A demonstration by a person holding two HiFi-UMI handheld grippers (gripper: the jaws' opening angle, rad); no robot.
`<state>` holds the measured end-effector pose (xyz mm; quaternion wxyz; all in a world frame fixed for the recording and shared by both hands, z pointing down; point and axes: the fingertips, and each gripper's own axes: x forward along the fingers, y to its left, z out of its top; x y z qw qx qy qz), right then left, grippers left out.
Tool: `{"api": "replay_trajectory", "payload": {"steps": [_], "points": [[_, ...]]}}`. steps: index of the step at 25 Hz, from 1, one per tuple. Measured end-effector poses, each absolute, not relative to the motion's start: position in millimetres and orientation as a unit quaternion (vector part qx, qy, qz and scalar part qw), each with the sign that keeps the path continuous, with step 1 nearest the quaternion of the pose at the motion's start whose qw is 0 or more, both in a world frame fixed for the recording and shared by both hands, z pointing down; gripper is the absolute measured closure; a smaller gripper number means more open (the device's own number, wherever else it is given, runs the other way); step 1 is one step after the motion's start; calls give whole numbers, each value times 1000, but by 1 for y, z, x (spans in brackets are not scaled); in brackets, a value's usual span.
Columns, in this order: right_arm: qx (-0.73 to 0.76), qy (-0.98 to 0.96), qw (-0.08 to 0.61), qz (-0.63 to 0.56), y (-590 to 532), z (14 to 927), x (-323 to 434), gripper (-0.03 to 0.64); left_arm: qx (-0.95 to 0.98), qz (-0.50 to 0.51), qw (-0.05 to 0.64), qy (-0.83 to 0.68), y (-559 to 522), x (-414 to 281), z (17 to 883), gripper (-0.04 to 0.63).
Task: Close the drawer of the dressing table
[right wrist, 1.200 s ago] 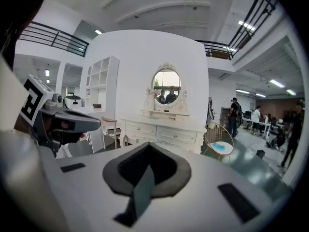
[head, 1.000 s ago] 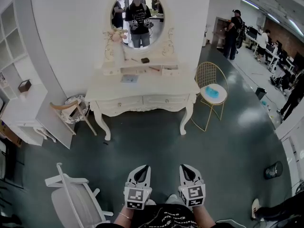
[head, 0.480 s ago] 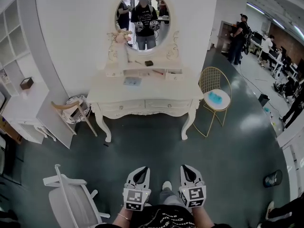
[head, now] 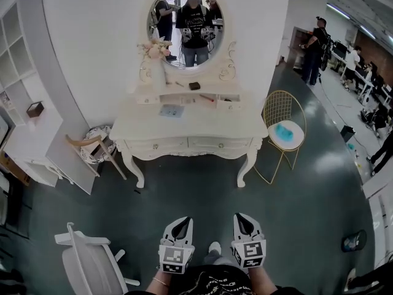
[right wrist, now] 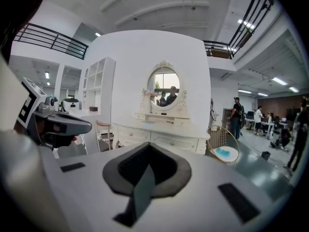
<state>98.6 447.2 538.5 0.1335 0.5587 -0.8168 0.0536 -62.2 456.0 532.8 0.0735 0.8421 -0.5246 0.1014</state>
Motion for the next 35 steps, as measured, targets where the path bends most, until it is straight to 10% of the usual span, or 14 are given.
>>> {"api": "replay_trajectory", "payload": {"steps": [35], "points": [[486, -861, 144, 52, 298, 545, 157, 607, 812, 113, 80, -566, 322, 16, 535, 578]]}}
